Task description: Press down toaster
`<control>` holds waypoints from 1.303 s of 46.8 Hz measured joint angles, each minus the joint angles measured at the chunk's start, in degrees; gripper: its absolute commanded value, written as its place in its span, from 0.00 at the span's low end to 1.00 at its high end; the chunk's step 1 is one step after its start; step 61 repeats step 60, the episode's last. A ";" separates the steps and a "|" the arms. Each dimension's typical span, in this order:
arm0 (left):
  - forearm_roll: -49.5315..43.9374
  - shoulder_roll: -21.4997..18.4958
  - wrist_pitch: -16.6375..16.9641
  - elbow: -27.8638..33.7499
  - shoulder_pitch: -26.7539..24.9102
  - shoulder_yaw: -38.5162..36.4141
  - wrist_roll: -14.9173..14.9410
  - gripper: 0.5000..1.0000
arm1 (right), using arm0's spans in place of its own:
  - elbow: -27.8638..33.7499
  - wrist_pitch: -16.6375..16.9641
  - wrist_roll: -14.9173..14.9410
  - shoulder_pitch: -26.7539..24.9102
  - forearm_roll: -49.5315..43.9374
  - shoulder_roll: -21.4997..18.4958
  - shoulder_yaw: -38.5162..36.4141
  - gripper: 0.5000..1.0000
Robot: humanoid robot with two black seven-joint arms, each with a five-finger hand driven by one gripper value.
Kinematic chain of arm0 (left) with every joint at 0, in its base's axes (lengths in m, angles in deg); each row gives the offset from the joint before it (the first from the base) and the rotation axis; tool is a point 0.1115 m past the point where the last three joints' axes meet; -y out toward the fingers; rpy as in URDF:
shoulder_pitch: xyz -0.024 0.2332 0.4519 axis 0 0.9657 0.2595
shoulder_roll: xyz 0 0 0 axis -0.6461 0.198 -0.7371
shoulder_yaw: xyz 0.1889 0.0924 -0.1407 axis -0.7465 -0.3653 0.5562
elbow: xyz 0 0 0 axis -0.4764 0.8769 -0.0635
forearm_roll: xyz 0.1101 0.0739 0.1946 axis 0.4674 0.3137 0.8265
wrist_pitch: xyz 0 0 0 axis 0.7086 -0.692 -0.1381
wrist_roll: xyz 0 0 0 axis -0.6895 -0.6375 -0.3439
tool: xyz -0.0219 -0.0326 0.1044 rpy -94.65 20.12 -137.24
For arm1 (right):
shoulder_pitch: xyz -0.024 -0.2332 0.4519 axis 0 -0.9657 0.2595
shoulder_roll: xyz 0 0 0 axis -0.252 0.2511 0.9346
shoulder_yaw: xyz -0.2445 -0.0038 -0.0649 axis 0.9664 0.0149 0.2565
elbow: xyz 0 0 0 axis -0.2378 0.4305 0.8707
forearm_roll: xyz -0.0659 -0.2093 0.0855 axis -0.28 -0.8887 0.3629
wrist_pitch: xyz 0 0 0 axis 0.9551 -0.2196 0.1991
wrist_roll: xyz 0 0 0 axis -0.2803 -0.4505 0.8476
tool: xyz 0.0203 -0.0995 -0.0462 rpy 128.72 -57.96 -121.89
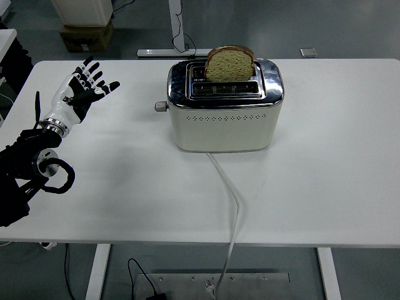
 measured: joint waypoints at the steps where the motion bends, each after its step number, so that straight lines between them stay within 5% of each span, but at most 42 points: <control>1: -0.61 0.11 -0.61 -0.52 0.30 0.71 0.00 1.00 | 0.01 0.00 -0.02 -0.01 0.00 0.00 0.00 0.99; 25: -5.82 5.53 -9.67 -12.14 1.04 10.97 0.00 1.00 | 0.01 0.00 -0.01 0.00 0.00 0.00 0.00 0.99; 61: -6.36 8.40 -10.25 -13.74 0.88 12.90 0.04 1.00 | 0.00 0.00 0.03 0.01 -0.24 0.00 0.17 1.00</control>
